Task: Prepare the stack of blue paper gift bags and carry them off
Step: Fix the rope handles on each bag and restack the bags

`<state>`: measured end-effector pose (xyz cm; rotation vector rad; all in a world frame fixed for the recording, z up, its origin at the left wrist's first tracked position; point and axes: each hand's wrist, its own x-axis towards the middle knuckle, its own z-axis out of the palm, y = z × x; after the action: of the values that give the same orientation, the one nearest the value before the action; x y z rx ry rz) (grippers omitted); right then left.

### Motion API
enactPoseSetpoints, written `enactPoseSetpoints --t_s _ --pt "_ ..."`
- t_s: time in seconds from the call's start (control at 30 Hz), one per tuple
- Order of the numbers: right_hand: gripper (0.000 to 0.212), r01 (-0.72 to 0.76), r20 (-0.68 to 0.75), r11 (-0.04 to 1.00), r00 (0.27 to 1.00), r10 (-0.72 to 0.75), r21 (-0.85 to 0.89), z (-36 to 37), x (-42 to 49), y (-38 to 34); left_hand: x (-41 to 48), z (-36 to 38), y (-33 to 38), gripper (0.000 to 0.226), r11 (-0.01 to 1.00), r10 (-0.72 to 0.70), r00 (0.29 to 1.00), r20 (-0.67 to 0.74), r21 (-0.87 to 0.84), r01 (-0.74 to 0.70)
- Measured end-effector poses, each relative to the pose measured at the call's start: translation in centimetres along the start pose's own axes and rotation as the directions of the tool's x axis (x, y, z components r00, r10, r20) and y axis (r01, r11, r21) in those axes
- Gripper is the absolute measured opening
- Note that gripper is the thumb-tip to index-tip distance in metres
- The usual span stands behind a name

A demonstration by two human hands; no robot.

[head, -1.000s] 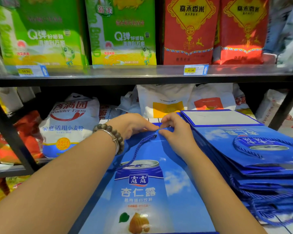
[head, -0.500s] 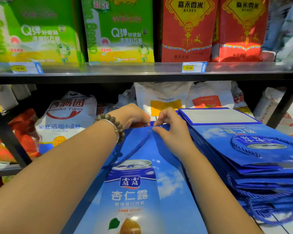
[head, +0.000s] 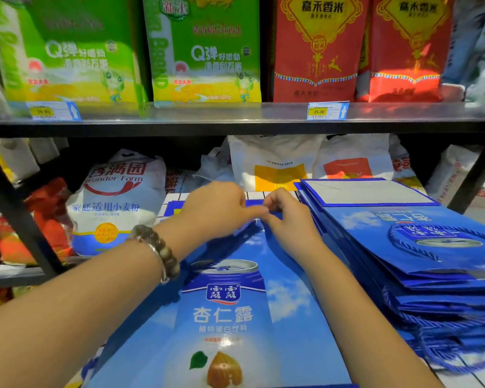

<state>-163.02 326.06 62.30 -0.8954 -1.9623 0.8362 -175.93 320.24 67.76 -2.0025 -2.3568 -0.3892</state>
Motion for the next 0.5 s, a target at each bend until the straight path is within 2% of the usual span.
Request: enactPoseSetpoints --t_s 0.07,0.2,0.37,0.5 --pt "0.021 -0.008 -0.011 1.0 1.0 0.008 -0.015 0.1 0.0 0.0 -1.3 0.8 0.5 0.041 0.992 0.044 0.995 0.093 0.116 -0.055" --pt "0.019 -0.014 -0.007 0.999 1.0 0.014 -0.051 0.3 0.0 0.0 -2.2 1.6 0.3 0.025 0.983 0.114 0.986 0.124 0.132 -0.13" --pt "0.017 -0.053 -0.071 0.996 0.996 0.048 -0.075 0.2 0.1 0.4 -3.9 1.4 -0.1 0.038 0.978 0.194 0.934 0.3 -0.133 -0.161" --pt "0.017 -0.08 -0.064 0.993 0.995 0.074 -0.089 0.4 0.1 0.6 -4.9 1.5 -0.5 0.041 0.959 0.231 0.925 0.303 -0.231 -0.164"
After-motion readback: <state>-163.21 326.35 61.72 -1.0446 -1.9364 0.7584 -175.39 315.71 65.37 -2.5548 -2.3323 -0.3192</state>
